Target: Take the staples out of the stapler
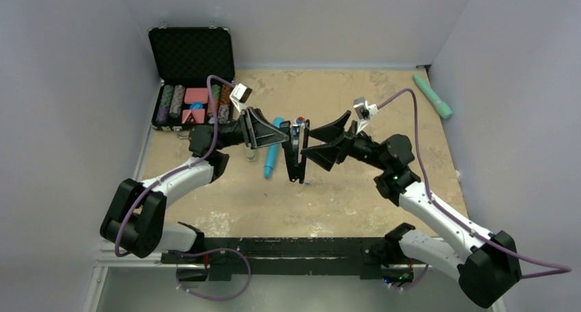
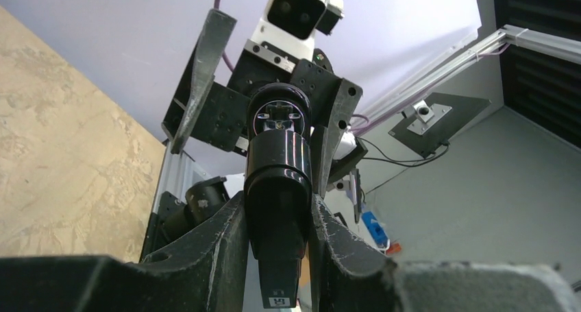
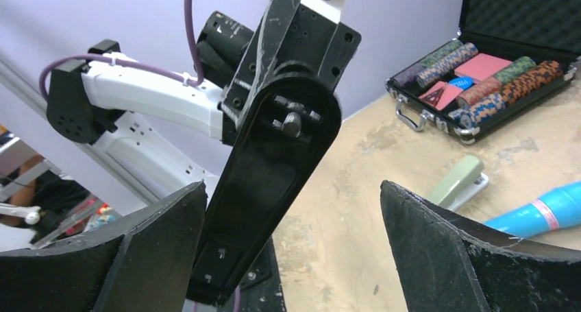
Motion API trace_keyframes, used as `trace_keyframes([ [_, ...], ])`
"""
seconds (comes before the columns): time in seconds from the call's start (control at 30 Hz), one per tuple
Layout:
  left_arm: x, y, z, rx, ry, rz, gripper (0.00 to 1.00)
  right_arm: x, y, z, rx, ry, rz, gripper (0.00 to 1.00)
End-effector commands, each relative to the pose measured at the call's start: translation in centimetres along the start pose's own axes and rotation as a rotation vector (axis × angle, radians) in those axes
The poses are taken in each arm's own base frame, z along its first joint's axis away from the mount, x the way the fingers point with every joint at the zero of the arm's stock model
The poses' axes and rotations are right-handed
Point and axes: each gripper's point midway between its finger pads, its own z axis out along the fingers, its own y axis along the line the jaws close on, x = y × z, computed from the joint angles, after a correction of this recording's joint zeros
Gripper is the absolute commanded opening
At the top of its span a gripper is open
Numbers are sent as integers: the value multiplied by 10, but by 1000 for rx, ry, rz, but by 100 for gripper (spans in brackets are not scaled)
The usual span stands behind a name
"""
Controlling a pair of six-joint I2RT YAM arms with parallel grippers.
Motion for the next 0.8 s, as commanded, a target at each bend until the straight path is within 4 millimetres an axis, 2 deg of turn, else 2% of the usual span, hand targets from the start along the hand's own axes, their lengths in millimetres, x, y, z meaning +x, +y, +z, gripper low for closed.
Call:
trace_keyframes([
  [0.0,2,-38,1,114,36,126,0,-28,15,13,-82,-54,16,99],
  [0.3,-5,-20,8,94,53,110,0,-31,20,17,-110,-40,28,95],
  [0.4,-6,-14,11,90,69,107,0,-36,18,20,-95,-51,36,93],
  [0.57,-3,-7,11,83,82,108,0,-39,7,30,-62,-46,65,85],
  [0.6,-3,-8,11,83,83,111,0,-37,4,31,-55,-41,72,82],
  [0.7,-5,-8,12,82,81,119,0,-26,-4,31,-40,-20,89,62],
  [0.77,-6,-9,13,81,80,127,0,-19,-9,28,-25,-17,102,56],
])
